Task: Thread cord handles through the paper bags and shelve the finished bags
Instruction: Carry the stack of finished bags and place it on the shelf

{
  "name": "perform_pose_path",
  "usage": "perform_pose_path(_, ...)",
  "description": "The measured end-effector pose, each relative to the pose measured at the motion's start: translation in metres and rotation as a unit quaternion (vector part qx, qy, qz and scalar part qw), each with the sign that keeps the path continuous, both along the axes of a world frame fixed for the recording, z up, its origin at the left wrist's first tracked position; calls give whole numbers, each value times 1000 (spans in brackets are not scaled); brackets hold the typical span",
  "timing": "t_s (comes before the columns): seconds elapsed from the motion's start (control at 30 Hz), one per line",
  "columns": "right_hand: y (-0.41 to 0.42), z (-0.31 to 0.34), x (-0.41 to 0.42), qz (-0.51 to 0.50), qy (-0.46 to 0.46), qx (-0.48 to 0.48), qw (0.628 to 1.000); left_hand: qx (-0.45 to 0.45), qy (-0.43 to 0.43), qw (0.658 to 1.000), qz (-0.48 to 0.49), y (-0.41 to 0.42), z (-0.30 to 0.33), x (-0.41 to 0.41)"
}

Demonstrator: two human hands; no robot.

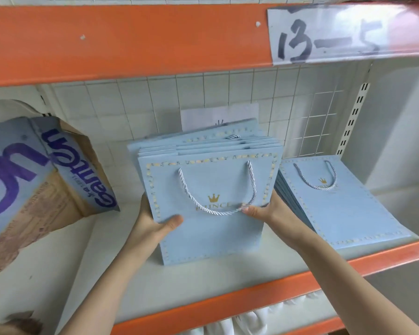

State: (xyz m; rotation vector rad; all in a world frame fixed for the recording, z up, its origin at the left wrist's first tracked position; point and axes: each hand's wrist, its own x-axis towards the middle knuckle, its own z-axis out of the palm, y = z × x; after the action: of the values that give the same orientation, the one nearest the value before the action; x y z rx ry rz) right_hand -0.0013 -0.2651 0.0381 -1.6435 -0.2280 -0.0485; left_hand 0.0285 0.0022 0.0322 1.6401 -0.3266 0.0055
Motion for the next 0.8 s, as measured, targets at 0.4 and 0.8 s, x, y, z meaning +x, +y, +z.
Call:
perform_pose_path(0.4, -8, -5, -10, 53, -7, 5, 999, -23, 0, 1000, -16, -2, 9, -8)
perform_pose_path(0.8, 5, -1, 5, -208, -64, -115, 969, 11, 5, 989, 145, -33, 10, 5)
